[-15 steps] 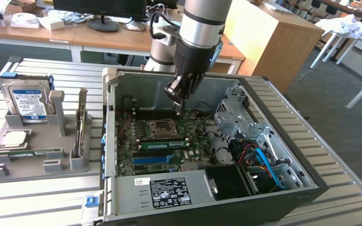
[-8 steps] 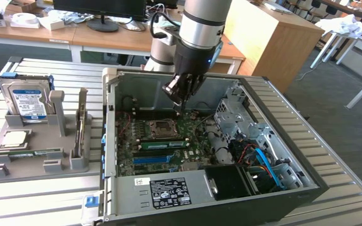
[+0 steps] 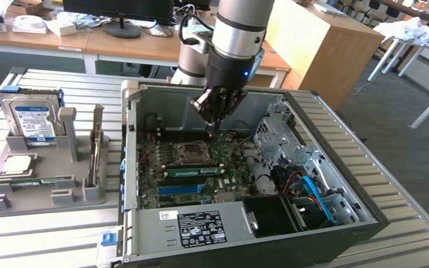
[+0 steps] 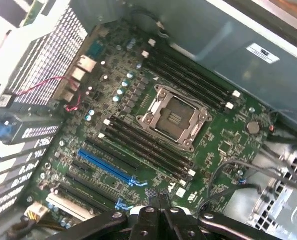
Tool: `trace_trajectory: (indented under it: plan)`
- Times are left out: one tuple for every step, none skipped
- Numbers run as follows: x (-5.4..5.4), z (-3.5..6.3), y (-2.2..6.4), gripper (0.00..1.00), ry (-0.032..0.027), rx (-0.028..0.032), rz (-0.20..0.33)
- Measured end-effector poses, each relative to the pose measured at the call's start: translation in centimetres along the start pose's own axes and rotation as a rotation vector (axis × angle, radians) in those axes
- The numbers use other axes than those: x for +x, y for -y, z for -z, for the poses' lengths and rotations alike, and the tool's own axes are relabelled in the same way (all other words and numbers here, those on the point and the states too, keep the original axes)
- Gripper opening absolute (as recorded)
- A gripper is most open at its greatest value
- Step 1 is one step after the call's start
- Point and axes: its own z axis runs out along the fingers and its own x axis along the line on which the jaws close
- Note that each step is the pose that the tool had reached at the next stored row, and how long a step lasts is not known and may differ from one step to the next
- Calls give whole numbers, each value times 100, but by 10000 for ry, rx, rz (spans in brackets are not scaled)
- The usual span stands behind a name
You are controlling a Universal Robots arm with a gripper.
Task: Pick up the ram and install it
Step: 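Press down the ram until it locks into place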
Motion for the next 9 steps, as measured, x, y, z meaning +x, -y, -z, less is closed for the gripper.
trace_trajectory:
  plan:
    - [0, -2, 0, 10, 0, 4, -141]
    - [1, -4, 0, 10, 0, 8, -283]
    - [1, -6, -1, 10, 1, 12, -427]
    - [2, -8, -1, 10, 1, 16, -563]
    - [2, -9, -1, 10, 1, 20, -697]
    - [3, -11, -1, 10, 2, 23, -830]
    - [3, -14, -2, 10, 2, 27, -963]
    - [4, -15, -2, 10, 2, 31, -1092]
    - [5, -18, -3, 10, 3, 34, -1229]
